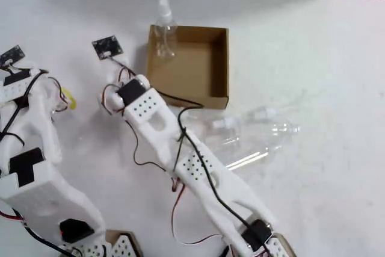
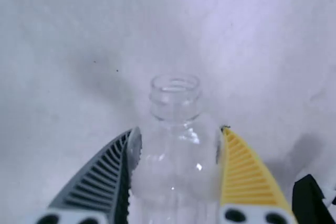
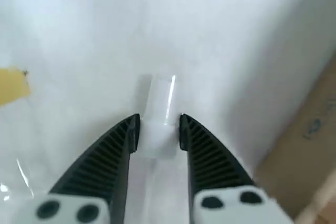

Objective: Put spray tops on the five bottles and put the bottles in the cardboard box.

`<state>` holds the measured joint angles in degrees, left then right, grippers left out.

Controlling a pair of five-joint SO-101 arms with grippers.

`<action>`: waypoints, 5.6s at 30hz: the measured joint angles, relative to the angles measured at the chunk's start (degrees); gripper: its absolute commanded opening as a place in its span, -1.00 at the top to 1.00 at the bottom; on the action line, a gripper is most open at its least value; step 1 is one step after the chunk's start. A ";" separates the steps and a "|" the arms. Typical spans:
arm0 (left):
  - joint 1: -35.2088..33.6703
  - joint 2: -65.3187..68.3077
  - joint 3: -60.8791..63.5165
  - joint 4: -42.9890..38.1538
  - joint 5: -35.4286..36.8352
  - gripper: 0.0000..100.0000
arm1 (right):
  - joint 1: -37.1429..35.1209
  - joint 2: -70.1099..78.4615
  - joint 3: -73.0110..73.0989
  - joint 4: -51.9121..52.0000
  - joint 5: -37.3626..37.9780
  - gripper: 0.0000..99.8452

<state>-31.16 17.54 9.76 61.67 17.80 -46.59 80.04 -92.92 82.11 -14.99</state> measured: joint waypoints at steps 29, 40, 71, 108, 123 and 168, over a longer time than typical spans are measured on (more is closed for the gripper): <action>17.41 -45.71 26.99 -5.27 -10.11 0.92 | 16.35 -60.75 39.12 15.82 11.43 0.97; 26.11 -72.53 42.99 -11.52 -14.95 0.92 | 26.55 -94.68 63.12 15.82 11.43 0.96; 43.60 -121.67 65.49 -13.80 -19.52 0.93 | 28.13 -151.47 128.53 -53.98 11.43 0.96; 43.43 -121.76 68.04 -12.84 -19.52 0.93 | 5.63 -123.69 125.54 -88.79 11.43 0.97; 45.10 -121.76 68.04 -12.84 -19.52 0.93 | 3.08 -123.43 127.03 -89.14 11.43 0.97; 43.52 -121.76 68.13 -12.84 -19.52 0.93 | -1.85 -131.43 133.54 -54.51 7.38 0.61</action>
<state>12.35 -104.22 77.89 48.84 -1.71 -48.44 -51.38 40.62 27.60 -7.60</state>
